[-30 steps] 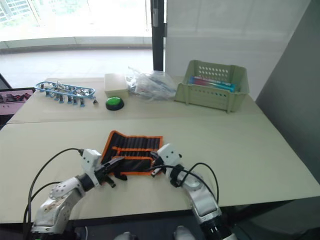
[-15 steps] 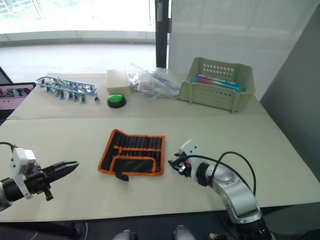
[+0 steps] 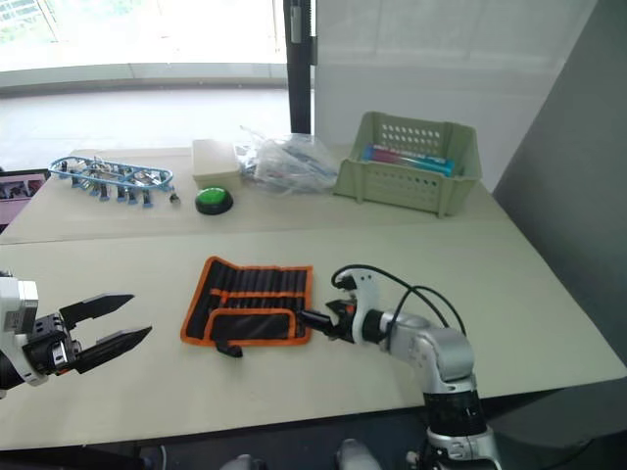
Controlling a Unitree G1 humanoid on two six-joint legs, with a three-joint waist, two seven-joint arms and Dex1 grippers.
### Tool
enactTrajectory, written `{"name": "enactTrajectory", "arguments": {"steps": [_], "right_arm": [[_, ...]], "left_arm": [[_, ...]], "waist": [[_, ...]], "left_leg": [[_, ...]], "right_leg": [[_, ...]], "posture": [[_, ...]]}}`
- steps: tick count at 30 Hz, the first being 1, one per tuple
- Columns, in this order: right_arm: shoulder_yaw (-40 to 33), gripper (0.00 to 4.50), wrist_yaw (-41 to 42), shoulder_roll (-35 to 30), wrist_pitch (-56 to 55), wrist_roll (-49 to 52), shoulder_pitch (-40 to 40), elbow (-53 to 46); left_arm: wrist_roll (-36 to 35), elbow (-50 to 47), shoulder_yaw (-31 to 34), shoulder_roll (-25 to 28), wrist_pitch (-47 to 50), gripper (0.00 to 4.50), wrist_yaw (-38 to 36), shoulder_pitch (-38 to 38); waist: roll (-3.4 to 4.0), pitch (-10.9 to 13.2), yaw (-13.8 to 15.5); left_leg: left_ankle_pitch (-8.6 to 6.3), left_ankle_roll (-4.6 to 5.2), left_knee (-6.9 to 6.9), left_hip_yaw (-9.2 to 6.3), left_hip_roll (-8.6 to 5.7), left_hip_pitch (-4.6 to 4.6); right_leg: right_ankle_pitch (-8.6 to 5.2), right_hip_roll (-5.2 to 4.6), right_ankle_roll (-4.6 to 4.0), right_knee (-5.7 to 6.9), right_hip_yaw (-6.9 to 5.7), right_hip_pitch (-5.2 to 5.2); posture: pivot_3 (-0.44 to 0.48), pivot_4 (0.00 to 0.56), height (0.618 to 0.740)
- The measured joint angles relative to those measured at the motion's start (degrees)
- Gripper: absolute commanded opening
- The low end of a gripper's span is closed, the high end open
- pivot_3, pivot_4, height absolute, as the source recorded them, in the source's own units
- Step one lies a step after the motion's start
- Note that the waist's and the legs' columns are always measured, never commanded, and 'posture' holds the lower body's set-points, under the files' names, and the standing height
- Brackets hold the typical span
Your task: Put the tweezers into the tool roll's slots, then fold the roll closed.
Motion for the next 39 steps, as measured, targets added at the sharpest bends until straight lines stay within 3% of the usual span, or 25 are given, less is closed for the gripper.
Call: {"name": "enactTrajectory", "arguments": {"steps": [8, 19, 22, 33, 39], "right_arm": [[-0.17, 4.5, -1.31, 5.99, 4.11, 3.16, -2.42, 2.72], [0.22, 4.5, -2.79, 6.68, 4.24, 4.2, -2.83, 3.14], [-0.55, 3.72, -3.16, 6.25, 3.9, 4.21, -2.83, 3.9], [-1.51, 0.03, -4.12, 5.37, 3.25, 5.3, -2.47, 5.01], [-3.94, 0.03, -6.15, 6.57, 2.57, 6.57, -2.53, 6.1]], "left_arm": [[0.91, -0.06, -0.36, -0.58, -0.72, 4.49, 0.53, -0.94], [2.03, 0.13, -1.32, -0.79, -1.11, 4.49, 1.2, -2.06], [2.04, 0.12, -1.44, -0.79, -1.01, 4.5, 1.21, -2.03], [2.06, 0.12, -2.43, -0.79, -0.71, 4.5, 1.8, -3.04], [2.06, 0.12, -2.61, -0.79, -0.61, 4.5, 2.0, -3.21]], "waist": [[0.0, 0.0, -1.12], [0.0, 0.0, -1.18], [0.0, 0.0, -1.14], [-0.03, -0.02, -1.14], [-0.03, -0.02, -1.08]], "left_leg": [[0.0, 0.0, -0.17, 0.0, 0.06, 0.15], [0.0, 0.0, -0.31, 0.02, 0.03, 0.15], [0.0, 0.0, -0.29, 0.02, 0.02, 0.15], [0.0, 0.0, -0.3, 0.01, -0.03, 0.03], [0.01, 0.0, -0.25, 0.02, -0.04, 0.17]], "right_leg": [[-0.01, 0.16, -0.09, 0.18, 0.12, -0.04], [-0.05, 0.15, -0.13, 0.15, 0.17, -0.08], [-0.07, 0.14, -0.11, 0.15, 0.17, -0.07], [-0.02, 0.09, -0.19, 0.09, 0.17, -0.11], [-0.06, 0.08, -0.06, 0.14, 0.18, 0.0]], "posture": [[0.0, 0.15, 0.74], [0.0, 0.15, 0.74], [0.0, 0.15, 0.74], [0.0, 0.15, 0.74], [0.0, 0.15, 0.74]]}}
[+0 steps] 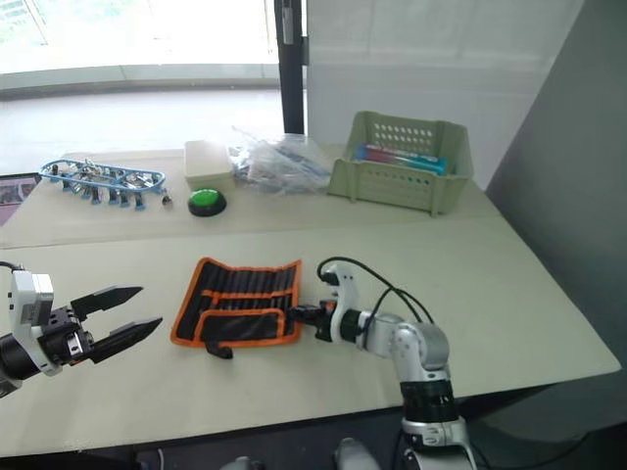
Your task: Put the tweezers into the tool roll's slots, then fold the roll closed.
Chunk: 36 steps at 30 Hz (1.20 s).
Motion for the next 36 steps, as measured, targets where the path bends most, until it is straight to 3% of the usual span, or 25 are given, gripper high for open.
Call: {"name": "enactTrajectory", "arguments": {"steps": [15, 26, 36], "right_arm": [[-8.25, 0.03, -3.3, -7.69, 10.79, 6.69, -3.34, -5.82], [-7.13, 0.03, -16.02, 6.76, 16.33, 6.02, -8.61, -10.69], [4.38, 0.03, -17.25, 8.48, 7.34, -2.08, -7.8, -3.79]], "left_arm": [[0.15, 0.0, -2.75, -1.0, 0.0, 4.5, 0.56, -0.05], [0.26, -0.02, -3.68, -1.1, -0.01, 4.5, 1.01, 0.05], [0.27, -0.02, -3.73, -1.07, 0.0, 4.5, 1.09, -0.1]], "waist": [[0.06, 0.04, 1.42], [0.08, 0.05, 1.48], [0.09, 0.05, 1.39]], "left_leg": [[0.0, 0.0, 0.0, 0.01, -0.05, -0.42], [0.0, 0.0, 0.02, -0.01, -0.05, -0.44], [0.0, 0.0, 0.01, -0.01, -0.05, -0.42]], "right_leg": [[0.19, -0.04, -0.28, -0.08, 0.0, -0.33], [0.19, -0.05, -0.29, -0.03, -0.02, -0.35], [0.2, -0.05, -0.31, -0.02, -0.05, -0.34]], "posture": [[0.0, 0.15, 0.74], [0.0, 0.15, 0.74], [0.0, 0.15, 0.74]]}}
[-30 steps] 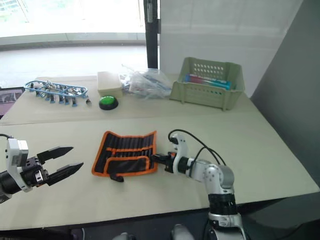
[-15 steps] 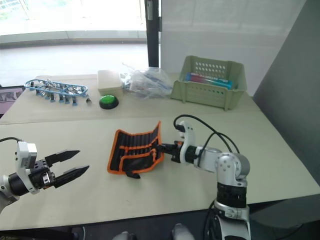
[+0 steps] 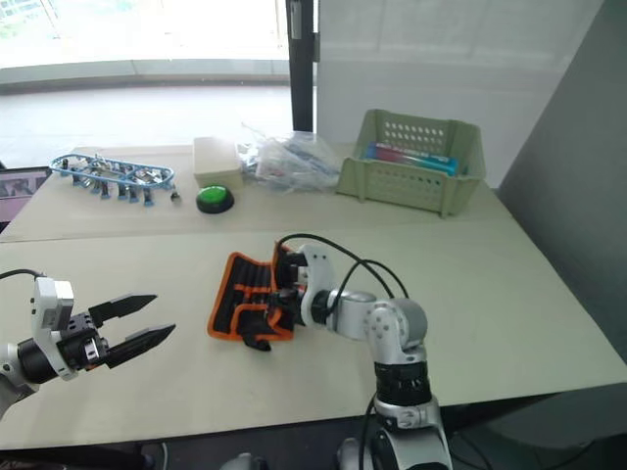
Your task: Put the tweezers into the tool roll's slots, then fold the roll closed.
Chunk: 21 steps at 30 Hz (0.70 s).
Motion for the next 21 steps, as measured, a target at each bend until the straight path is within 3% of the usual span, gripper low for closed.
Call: {"name": "enactTrajectory", "arguments": {"steps": [5, 14, 21], "right_arm": [[3.68, 0.03, 2.02, 0.02, -5.73, -2.69, 0.24, 5.29], [5.29, 2.91, 6.01, 0.06, -8.1, -2.48, 1.08, 5.37], [1.82, 2.91, 10.53, -2.7, -6.68, 2.1, -0.75, 0.83]], "left_arm": [[0.26, 0.01, -0.07, 0.0, 0.0, 4.5, 0.05, -0.05], [0.49, 0.0, -0.27, 0.0, 0.0, 4.5, 0.08, -0.06], [0.55, 0.03, -0.3, 0.0, 0.0, 4.5, 0.04, -0.07]], "waist": [[-0.01, -0.01, 0.01], [-0.01, -0.02, -0.09], [0.01, 0.0, 0.15]], "left_leg": [[0.0, 0.0, 0.0, 0.0, 0.0, 0.02], [0.0, 0.0, 0.01, 0.0, 0.03, 0.27], [0.0, 0.0, 0.05, -0.01, 0.01, 0.15]], "right_leg": [[0.01, 0.0, -0.01, 0.0, 0.0, 0.03], [0.0, 0.03, 0.0, 0.05, 0.0, 0.22], [0.01, 0.01, -0.01, 0.04, -0.01, 0.17]], "posture": [[0.0, 0.15, 0.74], [0.0, 0.15, 0.74], [0.0, 0.15, 0.74]]}}
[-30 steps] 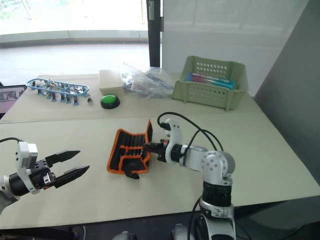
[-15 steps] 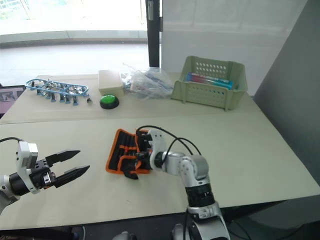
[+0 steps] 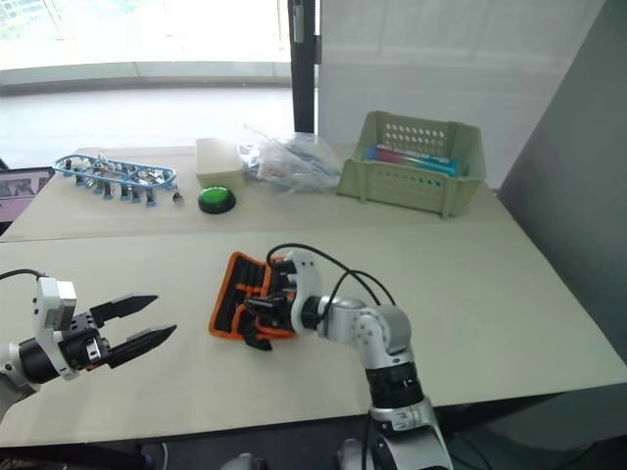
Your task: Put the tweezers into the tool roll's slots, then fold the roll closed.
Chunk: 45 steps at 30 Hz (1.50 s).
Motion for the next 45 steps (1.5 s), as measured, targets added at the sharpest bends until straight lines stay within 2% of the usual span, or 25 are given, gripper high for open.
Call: {"name": "enactTrajectory", "arguments": {"steps": [2, 3, 8, 11, 15, 19, 25, 32, 35, 45], "right_arm": [[-0.7, 2.91, 2.65, -2.16, -1.98, 0.25, -1.3, -1.36], [-0.79, 2.67, 4.34, -3.48, -3.48, 0.33, -1.65, -1.31], [4.58, 1.06, 13.15, -10.04, -16.06, -5.3, -1.5, 3.27], [9.2, 0.02, 16.81, -11.26, -24.29, -10.65, -0.23, 9.11], [14.38, 0.02, 19.65, -11.59, -34.61, -17.72, 0.0, 17.66], [15.4, 0.02, 20.62, -11.28, -40.76, -21.3, -0.52, 21.92], [15.01, 0.02, 20.32, -10.55, -41.52, -23.08, -1.34, 24.35], [14.73, 0.02, 20.31, -10.42, -41.23, -23.29, -1.32, 24.43], [14.62, 0.0, 20.3, -10.33, -41.12, -23.32, -1.36, 24.45], [14.44, 0.0, 20.07, -10.15, -39.88, -23.34, -1.26, 23.61]], "left_arm": [[0.0, 0.01, 0.0, 0.0, 0.0, 4.5, -0.03, -0.1], [0.01, 0.03, -0.01, 0.01, 0.0, 4.5, -0.06, -0.15], [0.19, 0.45, -0.04, 0.06, 0.0, 4.5, -0.17, -0.53], [0.2, 0.64, -0.1, 0.05, 0.0, 4.5, -0.15, -1.17], [0.03, 0.65, -0.81, -0.48, 1.06, 4.5, 0.56, -1.36], [-0.02, 0.89, -3.29, -3.6, 5.09, 4.5, 6.07, -1.62], [1.17, 2.72, -9.3, -9.84, 12.59, 4.5, 16.16, -4.46], [3.56, 7.32, -13.17, -13.91, 12.52, 4.5, 19.66, -11.23], [3.6, 10.01, -13.59, -16.1, 13.11, 3.63, 20.84, -14.48], [3.6, 11.33, -14.34, -17.03, 13.58, 0.37, 20.47, -14.83]], "waist": [[-0.01, 0.0, -0.01], [0.0, 0.0, -0.02], [-0.02, -0.01, -0.03], [-0.03, -0.02, -0.23], [-0.02, -0.01, -0.13], [-0.05, -0.03, -0.02], [-0.09, -0.05, 0.11], [-0.1, -0.06, 0.11], [-0.1, -0.07, 0.16], [-0.1, -0.07, 0.08]], "left_leg": [[0.0, 0.0, -0.01, 0.0, 0.0, 0.0], [0.0, 0.0, -0.01, 0.0, 0.0, 0.0], [0.0, 0.0, -0.01, 0.0, -0.01, 0.0], [0.0, 0.0, -0.02, 0.01, 0.01, 0.04], [0.0, 0.0, 0.0, 0.01, -0.01, 0.03], [0.0, 0.0, 0.04, 0.0, -0.02, 0.06], [0.0, -0.01, 0.16, -0.03, -0.02, 0.4], [0.02, -0.02, 0.28, -0.03, -0.03, 0.45], [0.02, -0.02, 0.3, -0.03, -0.04, 0.45], [0.02, -0.02, 0.3, -0.03, -0.05, 0.43]], "right_leg": [[0.0, 0.0, 0.0, -0.01, -0.02, 0.0], [0.0, 0.0, 0.0, -0.02, -0.02, 0.0], [0.0, 0.0, 0.0, -0.03, -0.01, 0.01], [0.0, 0.03, 0.0, 0.01, 0.01, 0.0], [0.0, 0.02, 0.0, 0.01, 0.02, 0.01], [0.01, -0.01, 0.01, 0.03, 0.02, 0.08], [0.04, 0.02, 0.03, 0.16, 0.01, 0.38], [0.09, 0.05, 0.08, 0.16, 0.05, 0.47], [0.15, 0.05, 0.02, 0.16, 0.05, 0.49], [0.15, 0.04, 0.03, 0.14, 0.07, 0.48]], "posture": [[0.0, 0.15, 0.74], [0.0, 0.15, 0.74], [0.0, 0.15, 0.74], [0.0, 0.15, 0.74], [0.0, 0.15, 0.74], [0.0, 0.15, 0.74], [0.0, 0.15, 0.74], [0.0, 0.15, 0.74], [0.0, 0.15, 0.74], [0.0, 0.15, 0.74]]}}
